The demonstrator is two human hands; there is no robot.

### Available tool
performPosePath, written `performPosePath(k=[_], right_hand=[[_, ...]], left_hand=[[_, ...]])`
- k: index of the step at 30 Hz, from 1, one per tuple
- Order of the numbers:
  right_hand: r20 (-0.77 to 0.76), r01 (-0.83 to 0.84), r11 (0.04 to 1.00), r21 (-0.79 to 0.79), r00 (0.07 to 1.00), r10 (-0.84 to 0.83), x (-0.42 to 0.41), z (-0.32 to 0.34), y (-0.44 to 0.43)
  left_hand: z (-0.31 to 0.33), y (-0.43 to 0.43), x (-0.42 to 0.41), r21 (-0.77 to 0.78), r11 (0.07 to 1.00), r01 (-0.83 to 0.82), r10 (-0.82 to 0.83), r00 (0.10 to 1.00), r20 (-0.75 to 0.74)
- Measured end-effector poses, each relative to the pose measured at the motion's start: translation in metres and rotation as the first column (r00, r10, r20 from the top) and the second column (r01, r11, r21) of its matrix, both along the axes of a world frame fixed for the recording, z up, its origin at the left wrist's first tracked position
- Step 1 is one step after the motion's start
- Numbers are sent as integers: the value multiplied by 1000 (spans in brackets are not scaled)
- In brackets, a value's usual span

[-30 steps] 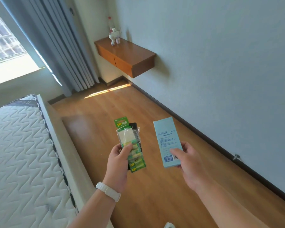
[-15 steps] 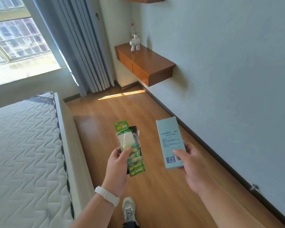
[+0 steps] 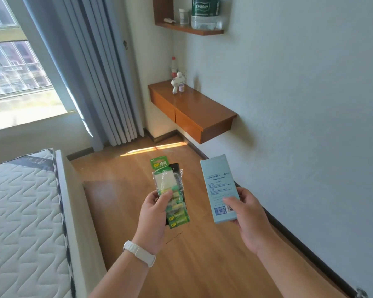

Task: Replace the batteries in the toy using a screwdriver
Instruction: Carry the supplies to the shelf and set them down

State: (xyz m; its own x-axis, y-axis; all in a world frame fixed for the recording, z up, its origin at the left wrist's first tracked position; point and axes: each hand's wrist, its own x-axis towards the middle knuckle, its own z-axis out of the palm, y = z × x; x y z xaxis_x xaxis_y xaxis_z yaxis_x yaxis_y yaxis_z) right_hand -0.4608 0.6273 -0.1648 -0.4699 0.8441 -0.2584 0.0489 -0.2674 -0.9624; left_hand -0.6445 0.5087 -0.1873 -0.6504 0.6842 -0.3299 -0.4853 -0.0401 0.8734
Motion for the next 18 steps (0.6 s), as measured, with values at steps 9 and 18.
performPosePath(k=[9, 18], right_hand=[[15, -19, 1000, 0, 1000, 19, -105, -4, 55], [66, -23, 999, -37, 998, 25, -178, -33, 145]], left_hand=[[8, 47, -105, -1, 1000, -23, 23, 1000, 8], [-7, 126, -173, -74, 996, -55, 55, 998, 6]])
